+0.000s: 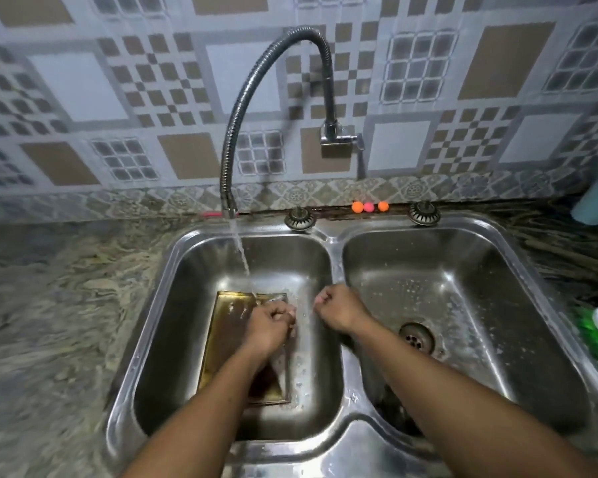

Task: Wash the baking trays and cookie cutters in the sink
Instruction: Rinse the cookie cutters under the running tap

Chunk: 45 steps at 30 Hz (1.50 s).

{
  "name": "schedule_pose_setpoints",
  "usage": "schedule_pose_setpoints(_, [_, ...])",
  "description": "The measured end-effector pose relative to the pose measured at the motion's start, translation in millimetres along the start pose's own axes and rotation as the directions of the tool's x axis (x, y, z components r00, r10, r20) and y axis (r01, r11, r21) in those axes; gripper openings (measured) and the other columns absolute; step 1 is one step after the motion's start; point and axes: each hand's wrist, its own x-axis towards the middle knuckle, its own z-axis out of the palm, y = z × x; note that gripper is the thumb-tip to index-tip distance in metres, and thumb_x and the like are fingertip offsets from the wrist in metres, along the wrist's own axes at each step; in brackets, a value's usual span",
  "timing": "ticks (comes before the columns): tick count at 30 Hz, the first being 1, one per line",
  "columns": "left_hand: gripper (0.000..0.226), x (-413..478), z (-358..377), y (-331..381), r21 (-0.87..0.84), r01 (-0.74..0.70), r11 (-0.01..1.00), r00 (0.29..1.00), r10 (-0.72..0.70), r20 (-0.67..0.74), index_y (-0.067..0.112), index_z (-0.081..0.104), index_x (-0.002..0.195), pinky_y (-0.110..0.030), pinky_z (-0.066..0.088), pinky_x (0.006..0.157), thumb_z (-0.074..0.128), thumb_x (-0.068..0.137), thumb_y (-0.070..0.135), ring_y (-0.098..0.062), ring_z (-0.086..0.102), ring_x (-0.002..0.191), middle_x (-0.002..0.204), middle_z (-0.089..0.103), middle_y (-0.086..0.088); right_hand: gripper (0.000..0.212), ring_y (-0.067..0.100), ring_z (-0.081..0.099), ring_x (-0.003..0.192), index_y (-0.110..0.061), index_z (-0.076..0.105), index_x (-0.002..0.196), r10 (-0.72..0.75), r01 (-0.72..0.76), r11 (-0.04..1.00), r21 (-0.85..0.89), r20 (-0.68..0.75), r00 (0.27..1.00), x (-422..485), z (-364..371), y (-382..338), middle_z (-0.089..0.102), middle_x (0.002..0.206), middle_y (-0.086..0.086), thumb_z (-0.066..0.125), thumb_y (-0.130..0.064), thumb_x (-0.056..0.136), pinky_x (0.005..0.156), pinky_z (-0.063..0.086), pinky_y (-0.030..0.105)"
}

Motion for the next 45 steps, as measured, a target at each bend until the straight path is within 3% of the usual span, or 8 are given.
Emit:
schedule_pose_setpoints(6, [0.012,27.9,-88.6,-68.0,0.101,0.144,0.984,0.989,-0.139,-0.054,0.011,0.076,0.090,-0.030,0.051,0.064,0.064,0.092,0.011,-0.017,0.064,0.060,0.066,0.072,0.000,0.022,0.028,0.068,0.087,-0.019,0.058,0.069,0.109,-0.105,0.994,-0.040,0.112,0.988,19.7,122.0,-14.3,0.065,0.081,0.004,0.060,-0.022,0.090,0.073,0.054,0.034])
schedule_pose_setpoints(10, [0.020,37.4,-120.9,-86.1,0.096,0.178,0.979,0.984,-0.178,-0.016,0.015,0.072,0.083,-0.022,0.043,0.055,0.058,0.096,0.008,-0.016,0.061,0.067,0.078,0.069,-0.006,0.025,0.032,0.066,0.097,-0.019,0.064,0.112,0.228,-0.229,0.969,-0.094,-0.015,0.973,27.2,174.1,-8.0,0.069,0.109,0.011,0.062,-0.035,0.092,0.070,0.044,0.029])
schedule_pose_setpoints(16, [0.015,48.0,-134.2,-90.4,0.069,0.174,0.982,0.984,-0.176,0.034,0.014,0.071,0.090,-0.019,0.043,0.050,0.059,0.095,0.006,-0.013,0.059,0.062,0.081,0.069,-0.008,0.015,0.032,0.066,0.096,-0.017,0.068,0.097,0.301,-0.324,0.938,-0.124,-0.169,0.938,31.0,184.2,-20.6,0.069,0.106,0.010,0.067,-0.031,0.090,0.073,0.049,0.032])
schedule_pose_setpoints(24, [0.011,55.7,-116.1,-36.9,-0.110,0.154,0.982,0.982,-0.141,0.124,0.022,0.071,0.102,-0.027,0.049,0.062,0.069,0.093,0.017,-0.016,0.065,0.075,0.094,0.074,0.000,0.009,0.023,0.066,0.080,-0.023,0.058,0.080,-0.168,0.112,0.974,-0.196,-0.300,0.939,37.6,98.4,-92.1,0.070,0.084,-0.001,0.067,-0.026,0.081,0.072,0.052,0.032])
schedule_pose_setpoints(30, [0.017,54.1,-100.0,13.3,-0.237,0.070,0.969,0.975,-0.016,0.222,0.021,0.068,0.104,-0.031,0.055,0.075,0.067,0.093,0.008,-0.019,0.068,0.085,0.098,0.075,-0.002,0.018,0.001,0.056,0.070,-0.025,0.059,0.078,-0.561,0.520,0.828,-0.209,-0.301,0.771,10.9,61.0,-100.3,0.060,0.076,-0.012,0.068,-0.010,0.080,0.063,0.049,0.027])
schedule_pose_setpoints(37, [0.014,46.6,-85.9,38.2,-0.402,0.042,0.915,0.974,0.052,0.221,0.013,0.073,0.100,-0.031,0.058,0.067,0.070,0.091,0.003,-0.014,0.068,0.074,0.088,0.074,-0.006,0.019,0.007,0.060,0.076,-0.024,0.061,0.083,-0.558,0.541,0.827,-0.156,-0.358,0.749,-3.3,43.9,-97.2,0.063,0.083,-0.011,0.068,-0.007,0.080,0.070,0.051,0.028])
schedule_pose_setpoints(42, [0.018,40.9,-83.8,46.6,-0.612,0.059,0.789,0.985,0.054,0.164,0.005,0.071,0.101,-0.040,0.060,0.085,0.057,0.096,-0.005,-0.020,0.071,0.082,0.099,0.074,-0.017,0.013,0.007,0.053,0.071,-0.026,0.064,0.085,-0.615,0.554,0.786,-0.274,-0.250,0.748,-8.6,37.8,-131.1,0.059,0.080,-0.014,0.069,-0.016,0.079,0.068,0.046,0.026])
schedule_pose_setpoints(45, [0.021,37.7,-92.8,56.7,-0.643,-0.002,0.766,0.994,0.071,0.081,0.007,0.071,0.104,-0.029,0.062,0.077,0.063,0.091,-0.008,-0.020,0.072,0.085,0.098,0.075,-0.014,0.018,0.012,0.064,0.076,-0.025,0.064,0.083,-0.528,0.531,0.844,-0.075,-0.289,0.798,-12.0,43.4,-130.4,0.068,0.084,-0.011,0.073,-0.010,0.080,0.071,0.053,0.027])
